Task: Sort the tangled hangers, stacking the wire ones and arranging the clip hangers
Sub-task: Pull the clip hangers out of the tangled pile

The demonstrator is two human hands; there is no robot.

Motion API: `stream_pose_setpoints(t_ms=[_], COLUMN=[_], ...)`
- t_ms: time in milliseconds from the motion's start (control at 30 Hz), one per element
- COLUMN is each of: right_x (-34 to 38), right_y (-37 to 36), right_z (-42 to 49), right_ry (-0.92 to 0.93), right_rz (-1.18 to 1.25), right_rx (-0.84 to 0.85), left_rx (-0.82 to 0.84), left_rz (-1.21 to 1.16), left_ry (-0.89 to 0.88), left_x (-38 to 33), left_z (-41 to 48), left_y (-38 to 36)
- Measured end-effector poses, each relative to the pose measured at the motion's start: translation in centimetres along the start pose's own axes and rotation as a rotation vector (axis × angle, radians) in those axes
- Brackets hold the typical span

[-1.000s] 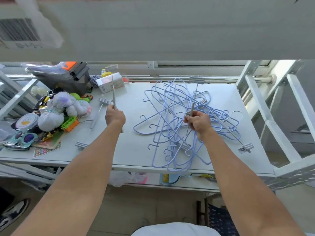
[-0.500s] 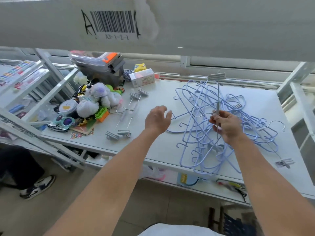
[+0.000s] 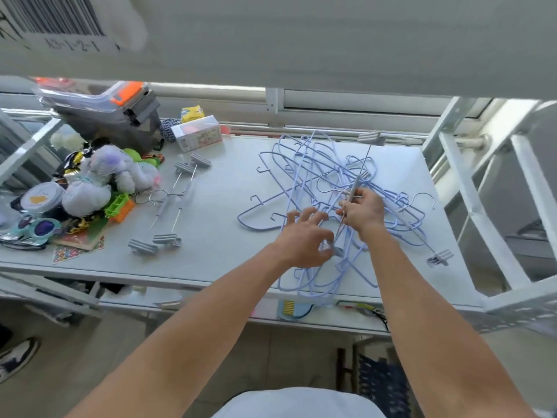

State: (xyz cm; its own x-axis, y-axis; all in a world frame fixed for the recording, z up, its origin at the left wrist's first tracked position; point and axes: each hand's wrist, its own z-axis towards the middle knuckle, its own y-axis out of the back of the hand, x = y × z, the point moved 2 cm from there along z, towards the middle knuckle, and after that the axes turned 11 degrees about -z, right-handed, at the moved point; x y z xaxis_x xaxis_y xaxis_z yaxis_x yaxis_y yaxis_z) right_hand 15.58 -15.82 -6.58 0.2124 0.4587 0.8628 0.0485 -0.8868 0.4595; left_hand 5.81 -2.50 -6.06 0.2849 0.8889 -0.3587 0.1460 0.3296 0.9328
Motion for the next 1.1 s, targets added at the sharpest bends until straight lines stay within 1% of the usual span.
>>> stream_pose_setpoints(t_ms=[100, 233, 333, 400, 433, 467, 500, 533, 567, 600, 633, 667, 700, 767, 800, 833, 867, 967, 1033, 1100], right_x=[-0.5, 0.5, 2.1, 2.7, 2.9, 3.1, 3.3, 3.5, 3.8, 4.0, 4.2, 4.3, 4.4, 4.6, 4.6, 4.6, 4.5, 3.9, 3.0, 2.3], right_y=[0.2, 0.9, 1.3, 1.8, 2.1, 2.4, 2.6, 2.6, 2.4, 2.0, 1.4, 0.8, 0.0, -1.2, -1.7, -2.1, -2.4, -2.6, -2.1, -1.0], right_z=[0.4, 0.6, 1.0, 1.3, 1.4, 1.4, 1.4, 1.2, 0.8, 0.3, -0.3, -1.0, -1.6, -2.5, -2.8, -2.9, -2.9, -2.6, -1.9, -1.4], right_ry=[0.020, 0.054, 0.058, 0.033, 0.006, -0.027, -0.055, -0.078, -0.098, -0.118, -0.137, -0.158, -0.183, -0.236, -0.235, -0.204, -0.164, -0.054, 0.024, 0.095], right_rz=[-0.062, -0.086, -0.055, -0.043, -0.015, 0.034, 0.102, 0.182, 0.277, 0.375, 0.468, 0.559, 0.649, 0.781, 0.779, 0.721, 0.630, 0.300, 0.075, -0.146], right_rx=[-0.099, -0.245, -0.257, -0.263, -0.263, -0.250, -0.220, -0.171, -0.109, -0.043, 0.018, 0.070, 0.114, 0.180, 0.206, 0.235, 0.260, 0.285, 0.190, 0.029], left_rx=[-0.075, -0.076, -0.036, -0.031, -0.072, -0.155, -0.274, -0.391, -0.457, -0.457, -0.408, -0.337, -0.259, -0.089, -0.035, -0.026, -0.057, -0.216, -0.345, -0.510], left_rz=[-0.042, -0.057, -0.031, -0.095, -0.213, -0.367, -0.494, -0.566, -0.628, -0.729, -0.880, -1.030, -1.127, -1.187, -1.182, -1.160, -1.133, -1.118, -1.148, -1.108], left_ry=[-0.078, -0.116, -0.102, -0.068, -0.030, 0.022, 0.075, 0.120, 0.165, 0.209, 0.254, 0.312, 0.364, 0.417, 0.418, 0.409, 0.408, 0.485, 0.548, 0.618], left_x=[-0.2, -0.2, -0.6, -0.8, -0.9, -0.9, -0.7, -0.6, -0.5, -0.6, -0.8, -1.0, -1.1, -0.9, -0.4, 0.2, 0.9, 3.1, 4.6, 7.0], left_z=[-0.3, -0.8, -1.0, -0.8, -0.7, -0.6, -0.4, -0.4, -0.2, 0.0, 0.4, 0.9, 1.4, 1.9, 1.8, 1.5, 1.1, -0.5, -1.7, -3.1], left_y=[-0.1, -0.4, -0.9, -0.9, -0.8, -0.5, -0.2, 0.2, 0.7, 1.2, 1.8, 2.3, 2.7, 3.3, 3.6, 3.8, 4.1, 5.2, 6.1, 7.0])
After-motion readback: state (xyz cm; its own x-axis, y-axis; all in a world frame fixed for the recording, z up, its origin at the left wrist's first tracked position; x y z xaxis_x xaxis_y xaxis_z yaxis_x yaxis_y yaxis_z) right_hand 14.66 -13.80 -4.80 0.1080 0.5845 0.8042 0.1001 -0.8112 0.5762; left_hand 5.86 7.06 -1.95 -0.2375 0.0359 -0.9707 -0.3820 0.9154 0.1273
